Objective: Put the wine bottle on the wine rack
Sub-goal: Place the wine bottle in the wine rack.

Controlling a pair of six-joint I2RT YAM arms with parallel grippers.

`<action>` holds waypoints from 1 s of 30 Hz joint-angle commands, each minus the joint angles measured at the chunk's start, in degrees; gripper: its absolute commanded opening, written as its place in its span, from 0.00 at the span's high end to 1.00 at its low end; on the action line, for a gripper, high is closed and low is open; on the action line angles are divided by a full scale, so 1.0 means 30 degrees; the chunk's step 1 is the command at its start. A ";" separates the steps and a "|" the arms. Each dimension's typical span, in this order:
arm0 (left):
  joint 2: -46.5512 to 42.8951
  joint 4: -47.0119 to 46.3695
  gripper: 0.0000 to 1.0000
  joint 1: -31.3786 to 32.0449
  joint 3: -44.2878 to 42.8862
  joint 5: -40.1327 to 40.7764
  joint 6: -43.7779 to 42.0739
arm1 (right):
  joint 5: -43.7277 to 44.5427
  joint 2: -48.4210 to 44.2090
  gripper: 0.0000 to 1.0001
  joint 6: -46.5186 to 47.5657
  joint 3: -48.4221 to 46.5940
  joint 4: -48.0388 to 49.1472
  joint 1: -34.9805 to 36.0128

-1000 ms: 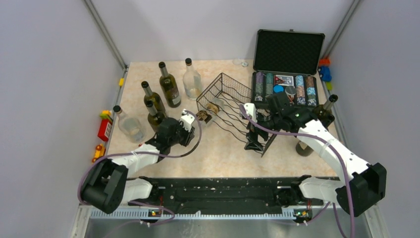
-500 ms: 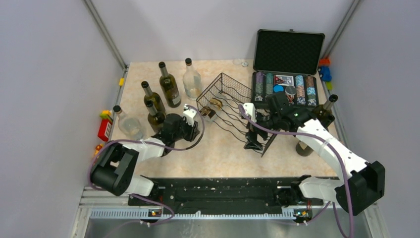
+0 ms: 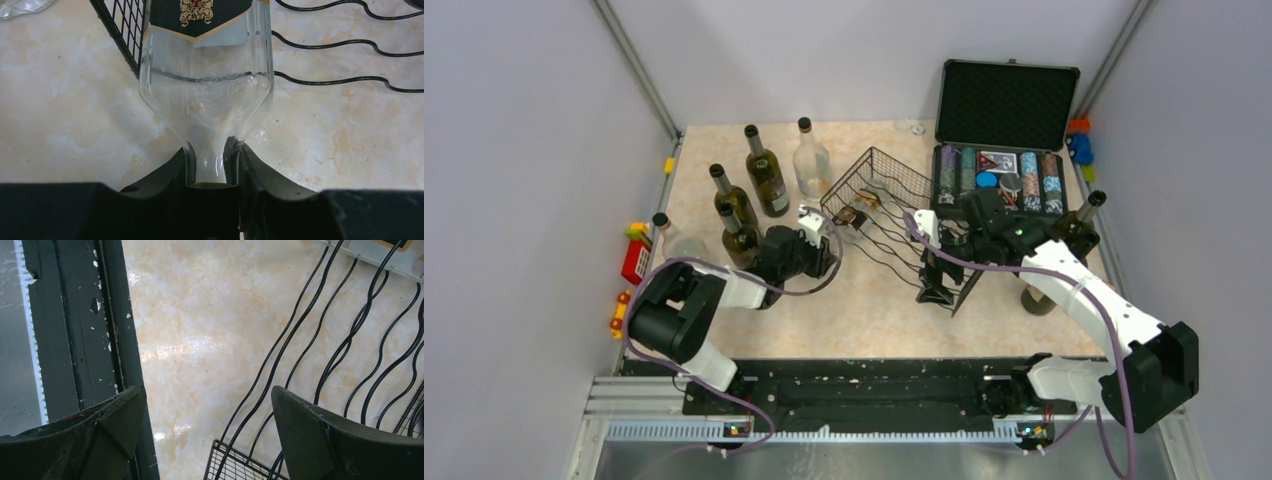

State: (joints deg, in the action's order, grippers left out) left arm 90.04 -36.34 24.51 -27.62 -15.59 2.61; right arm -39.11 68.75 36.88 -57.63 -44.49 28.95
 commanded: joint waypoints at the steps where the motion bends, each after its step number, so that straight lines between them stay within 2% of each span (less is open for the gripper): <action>1: 0.0015 -0.3622 1.00 -0.0057 -0.1641 -0.0280 0.0097 | -0.0558 -0.0419 0.01 0.0114 -0.0027 0.0423 -0.0158; 11: 0.1039 0.2292 0.99 -0.0056 -0.5182 -0.0949 -0.0693 | -0.0552 -0.0431 0.01 0.0171 -0.0087 0.0355 -0.0158; 24: 0.1070 0.5362 0.66 -0.0060 -0.5857 -0.0701 -0.0607 | -0.0359 -0.0583 0.01 0.0303 -0.0023 0.0185 -0.0158; 30: 0.0706 0.6399 0.42 -0.0085 -0.5937 -0.0415 -0.0578 | -0.0218 -0.0706 0.01 0.0387 -0.0048 0.0005 -0.0156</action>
State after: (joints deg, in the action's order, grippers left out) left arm 94.26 -16.53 24.45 -43.00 -17.10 1.13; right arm -39.03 68.60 36.95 -57.63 -44.45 28.95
